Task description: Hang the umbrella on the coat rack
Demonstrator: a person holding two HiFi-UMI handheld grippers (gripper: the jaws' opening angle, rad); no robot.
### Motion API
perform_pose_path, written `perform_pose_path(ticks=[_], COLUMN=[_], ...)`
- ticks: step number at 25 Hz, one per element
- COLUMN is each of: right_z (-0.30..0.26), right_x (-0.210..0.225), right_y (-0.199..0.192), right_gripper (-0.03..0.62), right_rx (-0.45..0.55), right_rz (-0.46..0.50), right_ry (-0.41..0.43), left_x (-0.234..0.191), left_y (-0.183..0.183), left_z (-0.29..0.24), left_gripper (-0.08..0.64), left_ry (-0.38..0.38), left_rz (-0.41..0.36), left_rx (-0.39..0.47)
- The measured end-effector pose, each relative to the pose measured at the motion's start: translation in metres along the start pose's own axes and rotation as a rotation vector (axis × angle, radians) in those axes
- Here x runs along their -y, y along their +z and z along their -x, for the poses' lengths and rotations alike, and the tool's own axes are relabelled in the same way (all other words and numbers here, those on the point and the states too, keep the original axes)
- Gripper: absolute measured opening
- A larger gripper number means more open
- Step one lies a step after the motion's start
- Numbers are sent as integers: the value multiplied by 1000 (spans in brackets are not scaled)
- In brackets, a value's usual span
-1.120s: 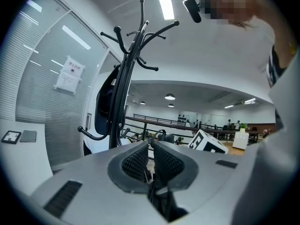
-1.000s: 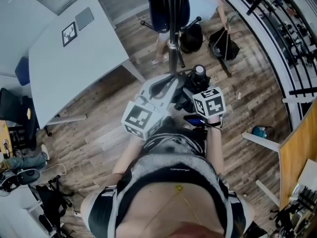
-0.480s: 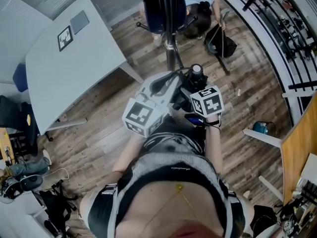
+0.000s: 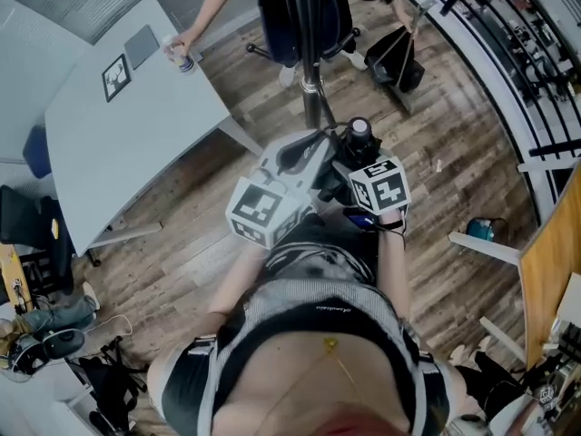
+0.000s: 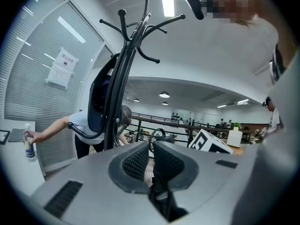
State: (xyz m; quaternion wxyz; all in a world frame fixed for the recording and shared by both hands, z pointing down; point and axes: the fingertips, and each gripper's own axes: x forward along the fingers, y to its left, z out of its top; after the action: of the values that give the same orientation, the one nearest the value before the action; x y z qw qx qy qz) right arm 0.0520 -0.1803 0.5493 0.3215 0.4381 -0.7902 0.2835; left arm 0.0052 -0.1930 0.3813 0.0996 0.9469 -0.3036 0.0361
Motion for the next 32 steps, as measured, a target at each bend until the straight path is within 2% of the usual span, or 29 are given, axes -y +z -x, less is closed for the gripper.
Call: perform_pose_path(ticks=[9,32], right_z=[-3,-28], right_x=[-2,12], right_y=[-11,-29], right_gripper=[259,259], right_rx=[-37,-123], right_rz=[18,50], right_ry=[-12,55], left_x=[-2,-15], left_y=[-5,-31], left_z=[-1,-23], left_gripper=[14,14], left_ry=[10,72], left_rz=[-2,10], left_rx=[-29,-128])
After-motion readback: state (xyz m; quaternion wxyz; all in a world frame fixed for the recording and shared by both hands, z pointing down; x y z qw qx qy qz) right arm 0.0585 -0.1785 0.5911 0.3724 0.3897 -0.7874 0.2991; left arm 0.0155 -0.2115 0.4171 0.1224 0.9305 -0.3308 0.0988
